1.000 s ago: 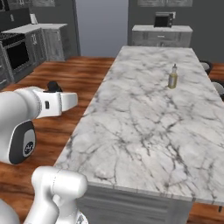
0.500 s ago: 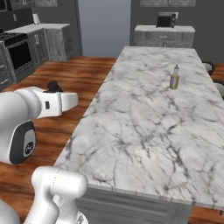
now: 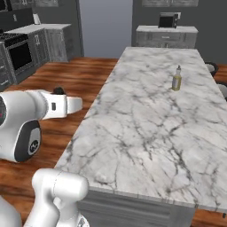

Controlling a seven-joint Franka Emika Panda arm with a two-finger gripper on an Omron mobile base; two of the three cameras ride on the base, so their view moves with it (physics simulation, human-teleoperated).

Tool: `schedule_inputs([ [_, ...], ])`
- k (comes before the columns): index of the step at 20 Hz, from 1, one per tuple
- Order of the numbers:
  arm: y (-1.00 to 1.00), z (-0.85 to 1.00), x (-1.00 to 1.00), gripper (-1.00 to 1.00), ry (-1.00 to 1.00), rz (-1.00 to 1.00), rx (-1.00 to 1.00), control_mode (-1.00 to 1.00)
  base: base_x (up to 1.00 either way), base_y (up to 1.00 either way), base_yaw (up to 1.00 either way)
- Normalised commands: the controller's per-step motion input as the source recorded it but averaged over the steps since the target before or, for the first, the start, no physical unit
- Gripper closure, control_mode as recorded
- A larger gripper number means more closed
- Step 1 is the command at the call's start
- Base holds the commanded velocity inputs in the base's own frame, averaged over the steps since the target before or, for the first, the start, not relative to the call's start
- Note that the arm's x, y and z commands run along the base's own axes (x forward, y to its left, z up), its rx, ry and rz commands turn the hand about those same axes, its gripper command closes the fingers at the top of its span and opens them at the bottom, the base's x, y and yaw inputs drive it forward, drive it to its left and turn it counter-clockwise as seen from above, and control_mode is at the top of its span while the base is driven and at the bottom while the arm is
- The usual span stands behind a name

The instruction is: Move the syrup bottle and shaker from the cabinet to the dining counter.

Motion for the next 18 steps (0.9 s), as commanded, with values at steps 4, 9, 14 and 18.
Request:
schedule_inputs([
  [4,-0.04,-0.76,0.67,1.0,0.48,0.14,-0.03,-1.0,0.0,0.0,0.0],
  [9,-0.01,-0.84,0.85,1.0,0.37,0.21,0.0,-1.0,0.0,0.0,0.0],
  [14,0.0,-0.82,0.81,1.0,0.06,0.17,0.03,-1.0,0.0,0.0,0.0],
  [18,0.0,-0.65,0.79,1.0,0.01,0.18,0.0,-1.0,0.0,0.0,0.0],
])
